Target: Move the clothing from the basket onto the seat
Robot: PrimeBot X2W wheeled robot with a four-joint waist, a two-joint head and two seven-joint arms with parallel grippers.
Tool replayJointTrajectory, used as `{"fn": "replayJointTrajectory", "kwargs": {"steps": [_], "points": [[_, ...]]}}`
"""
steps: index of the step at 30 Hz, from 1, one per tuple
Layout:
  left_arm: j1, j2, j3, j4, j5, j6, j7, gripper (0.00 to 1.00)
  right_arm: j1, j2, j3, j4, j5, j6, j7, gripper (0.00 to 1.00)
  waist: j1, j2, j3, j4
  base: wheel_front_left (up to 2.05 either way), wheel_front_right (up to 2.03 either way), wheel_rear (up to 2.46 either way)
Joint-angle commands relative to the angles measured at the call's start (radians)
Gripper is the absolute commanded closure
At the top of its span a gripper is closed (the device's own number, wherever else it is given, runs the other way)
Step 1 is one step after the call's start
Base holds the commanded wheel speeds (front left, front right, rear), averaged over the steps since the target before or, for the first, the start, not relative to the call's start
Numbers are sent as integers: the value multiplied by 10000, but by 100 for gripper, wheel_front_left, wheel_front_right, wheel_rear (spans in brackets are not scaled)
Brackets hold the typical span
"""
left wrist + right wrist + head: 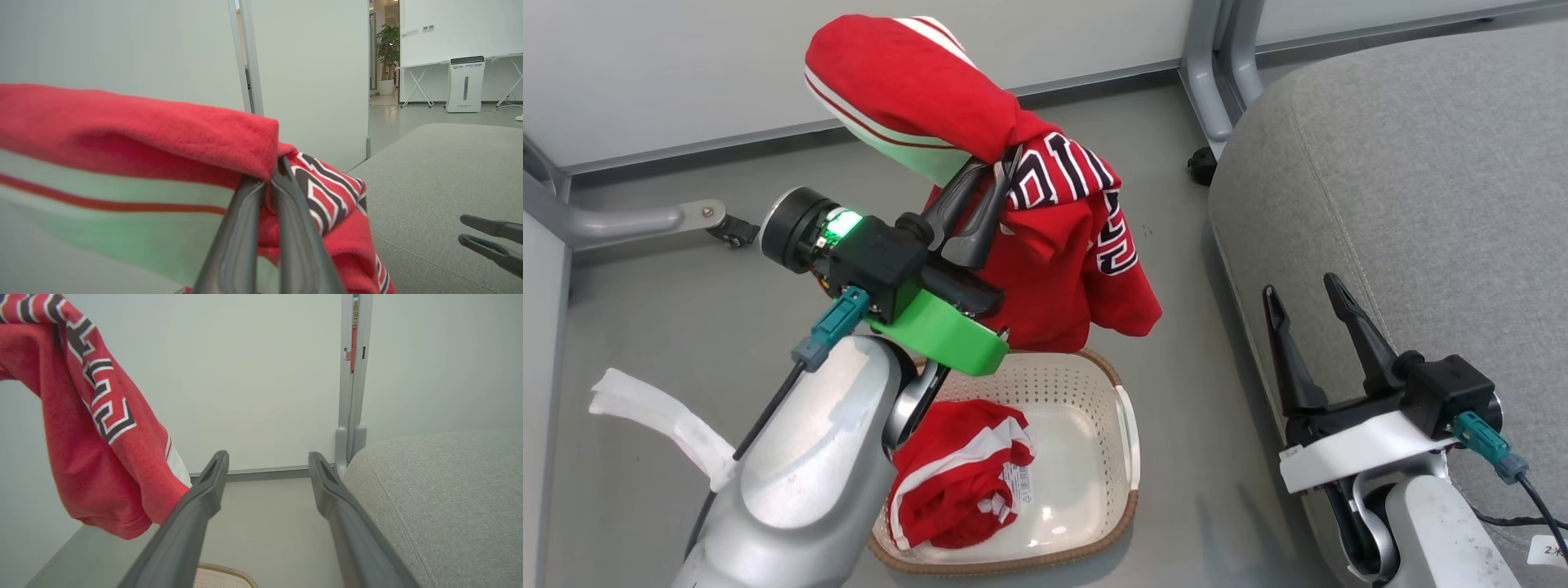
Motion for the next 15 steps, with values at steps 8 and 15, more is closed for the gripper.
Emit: {"fn": "replayJointTrajectory", "kwargs": {"steps": [8, 15], "points": [[-177, 101, -81, -170, 155, -44, -9, 100, -27, -36, 49, -251, -50, -3, -5, 0, 0, -1, -58, -39, 0, 0, 0], [-86, 78, -100, -93, 103, -42, -9, 100, -360, -33, 508, -847, -383, -3, -5, 0, 0, -1, 2, -5, 0, 0, 0]]}}
